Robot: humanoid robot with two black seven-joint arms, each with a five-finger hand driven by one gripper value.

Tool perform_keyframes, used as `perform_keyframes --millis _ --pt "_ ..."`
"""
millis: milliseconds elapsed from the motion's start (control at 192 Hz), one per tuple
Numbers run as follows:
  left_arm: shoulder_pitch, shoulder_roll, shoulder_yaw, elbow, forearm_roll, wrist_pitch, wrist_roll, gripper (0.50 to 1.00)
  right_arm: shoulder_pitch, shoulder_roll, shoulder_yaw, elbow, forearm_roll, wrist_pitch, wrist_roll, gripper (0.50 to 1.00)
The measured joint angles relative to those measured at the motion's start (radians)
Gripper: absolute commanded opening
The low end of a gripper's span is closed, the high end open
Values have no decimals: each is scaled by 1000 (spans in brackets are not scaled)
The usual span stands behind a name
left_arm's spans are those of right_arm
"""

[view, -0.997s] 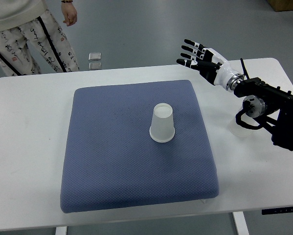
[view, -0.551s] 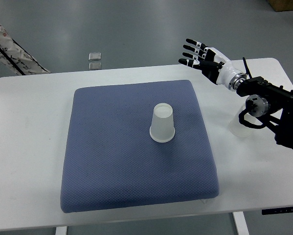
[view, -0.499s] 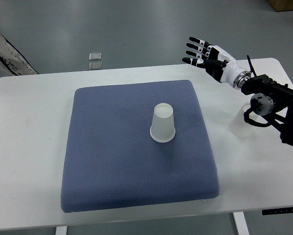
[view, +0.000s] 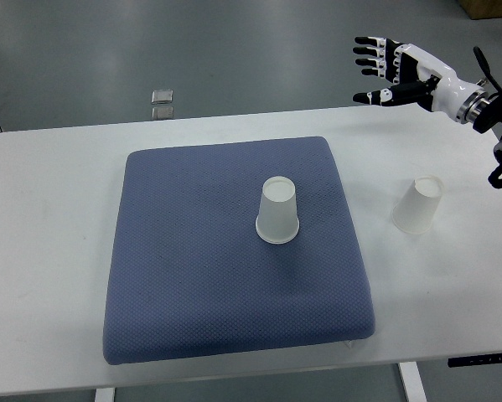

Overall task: Stack paper cups
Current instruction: 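Lower the right hand around the white paper cup and close fingers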

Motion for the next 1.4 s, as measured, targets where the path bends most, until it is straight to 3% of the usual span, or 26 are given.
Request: perform_keyframes --millis 182,442,774,1403 --pt "0 0 0 0 0 0 0 1000 33 -54 -4 0 -380 44 12 926" --pt "0 0 0 0 0 0 0 1000 95 -142 -170 67 -774 29 118 926" --pt "0 0 0 0 0 0 0 1000 197 -183 -520 103 -829 -126 123 926" --pt "0 0 0 0 1 0 0 1000 107 -127 -562 45 -826 -281 70 905"
